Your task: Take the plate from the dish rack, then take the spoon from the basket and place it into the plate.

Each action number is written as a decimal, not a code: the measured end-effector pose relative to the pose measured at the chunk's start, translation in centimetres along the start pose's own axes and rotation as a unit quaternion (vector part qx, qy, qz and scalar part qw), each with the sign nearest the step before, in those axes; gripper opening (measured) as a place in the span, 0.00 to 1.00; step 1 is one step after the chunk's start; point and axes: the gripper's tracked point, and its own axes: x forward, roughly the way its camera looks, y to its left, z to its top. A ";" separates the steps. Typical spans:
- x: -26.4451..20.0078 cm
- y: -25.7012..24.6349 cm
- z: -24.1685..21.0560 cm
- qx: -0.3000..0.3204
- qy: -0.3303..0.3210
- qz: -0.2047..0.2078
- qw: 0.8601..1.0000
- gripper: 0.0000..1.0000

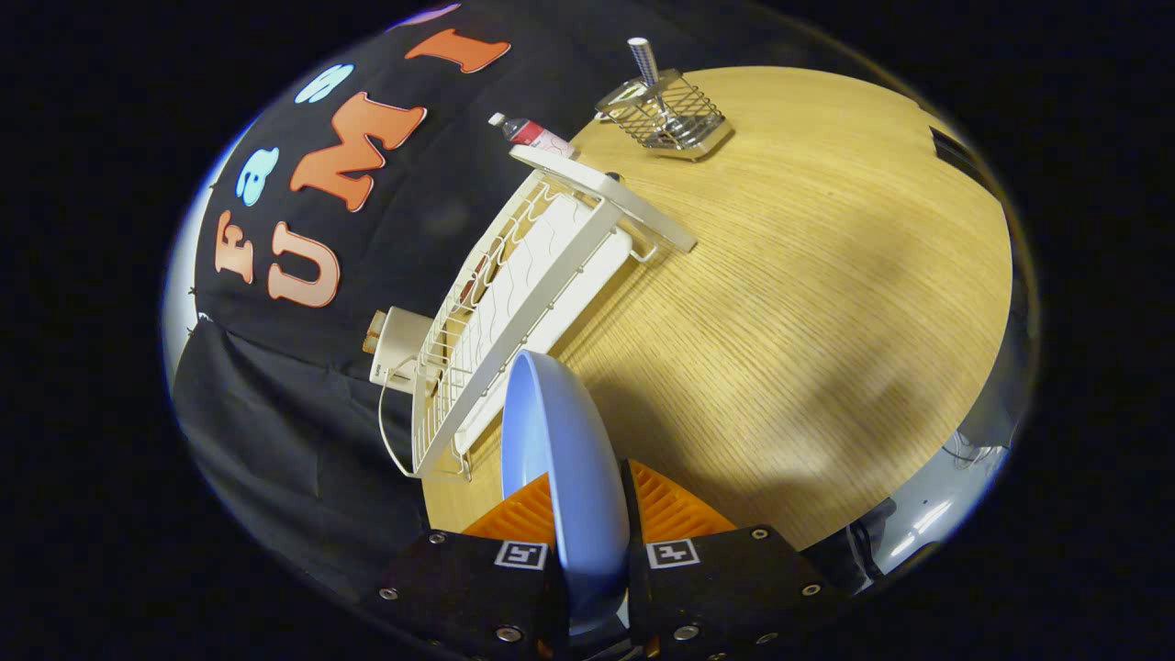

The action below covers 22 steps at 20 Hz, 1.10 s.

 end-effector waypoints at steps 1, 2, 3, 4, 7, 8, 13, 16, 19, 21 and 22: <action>0.4 -0.4 -0.1 0.006 0.004 -0.002 1.000 0.25; 0.6 -0.3 -0.2 0.019 0.010 0.003 1.000 0.26; 0.8 -0.4 -0.2 0.036 0.015 0.005 0.999 0.26; 1.0 -0.4 -0.2 0.049 0.023 0.002 0.999 0.28; -0.7 -1.7 -0.2 0.032 0.040 -0.015 0.999 0.45; -1.1 -2.4 0.4 0.019 0.039 -0.024 0.999 0.55; -4.8 -4.2 7.2 -0.061 -0.013 -0.054 0.997 0.80; -7.0 -5.0 13.3 -0.154 -0.068 -0.082 0.982 0.92; -8.3 -5.0 19.3 -0.244 -0.121 -0.109 0.956 0.98; -8.8 -4.3 23.1 -0.298 -0.153 -0.118 0.935 0.99; -8.8 -4.0 24.7 -0.322 -0.167 -0.124 0.924 0.99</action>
